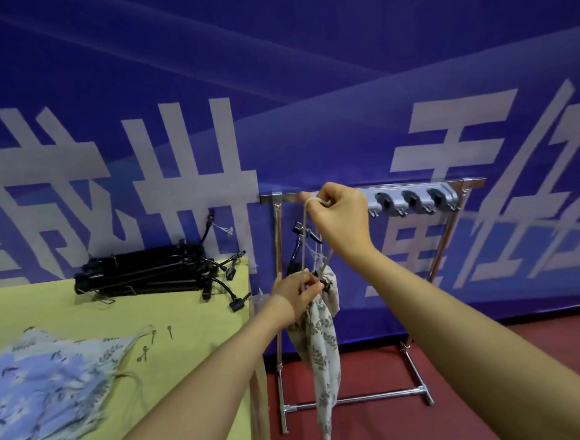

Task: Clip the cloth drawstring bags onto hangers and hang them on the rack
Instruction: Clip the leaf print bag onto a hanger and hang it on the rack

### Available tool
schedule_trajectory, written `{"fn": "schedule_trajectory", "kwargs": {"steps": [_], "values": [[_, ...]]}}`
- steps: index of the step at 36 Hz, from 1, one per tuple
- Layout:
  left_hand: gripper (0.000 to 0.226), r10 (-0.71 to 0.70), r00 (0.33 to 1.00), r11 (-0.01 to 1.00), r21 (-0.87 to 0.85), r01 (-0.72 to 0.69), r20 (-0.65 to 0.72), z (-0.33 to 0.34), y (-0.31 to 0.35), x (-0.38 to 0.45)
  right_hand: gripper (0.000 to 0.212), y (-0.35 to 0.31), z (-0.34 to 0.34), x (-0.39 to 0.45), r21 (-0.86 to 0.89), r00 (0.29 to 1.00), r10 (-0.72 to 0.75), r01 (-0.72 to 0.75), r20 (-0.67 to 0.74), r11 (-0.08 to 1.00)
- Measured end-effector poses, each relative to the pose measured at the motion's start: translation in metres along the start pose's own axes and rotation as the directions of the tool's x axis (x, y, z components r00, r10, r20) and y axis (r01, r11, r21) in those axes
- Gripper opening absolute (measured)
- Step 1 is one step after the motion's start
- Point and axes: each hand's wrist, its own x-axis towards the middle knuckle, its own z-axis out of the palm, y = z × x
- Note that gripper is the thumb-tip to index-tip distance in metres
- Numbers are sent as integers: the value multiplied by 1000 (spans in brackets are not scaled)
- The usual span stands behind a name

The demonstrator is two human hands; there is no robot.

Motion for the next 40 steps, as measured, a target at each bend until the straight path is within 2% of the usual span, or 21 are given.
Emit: {"fn": "schedule_trajectory", "kwargs": {"steps": [3, 5, 8, 13, 17, 19, 22, 24, 28, 30, 33, 35, 38, 40], "values": [[22, 10, 1000, 982, -186, -14, -24, 0, -5, 10, 53, 12, 2, 4, -57, 1000, 18, -17, 18, 998], [19, 29, 1000, 970, -240, -30, -10, -2, -7, 17, 54, 24, 5, 4, -101, 998, 60, -57, 25, 993], [15, 25, 1000, 973, -231, -24, 1, -2, -10, 28, 51, 47, 11, 0, -134, 985, 161, -152, 56, 979], [14, 23, 999, 957, -291, -10, 42, 7, -16, 44, 32, 80, 20, -10, -159, 937, 334, -316, 102, 935], [17, -7, 999, 969, -248, -1, -33, 12, -23, 56, 37, 101, 19, -16, -229, 898, 430, -401, 93, 887], [17, 0, 1000, 975, -223, -5, -24, 15, -24, 62, 36, 108, 17, -16, -256, 872, 475, -436, 116, 863], [16, -16, 999, 956, -294, 23, 28, 22, -23, 69, 36, 112, 14, -14, -187, 835, 530, -503, 148, 844], [10, -39, 999, 946, -320, 41, 13, 29, -21, 76, 27, 116, 11, -10, -99, 806, 569, -561, 161, 822], [14, -118, 990, 951, -296, 91, -73, 45, -13, 91, 16, 128, 4, -4, 164, 691, 684, -722, 235, 673], [12, -86, 996, 947, -309, 86, 11, 51, -8, 96, 17, 137, 1, -2, 199, 656, 702, -754, 276, 626], [27, -20, 981, 933, -350, 87, 192, 65, -1, 103, 24, 156, -6, -3, 179, 645, 698, -761, 311, 623], [25, 2, 969, 942, -327, 81, 246, 72, 3, 110, 30, 166, -11, -1, 212, 654, 684, -755, 323, 621], [15, 2, 971, 927, -365, 88, 239, 79, 11, 121, 26, 179, -15, 5, 252, 670, 677, -742, 305, 621], [24, -8, 979, 930, -359, 83, 204, 81, 12, 128, 11, 183, -14, 9, 282, 681, 682, -731, 265, 621]]}}
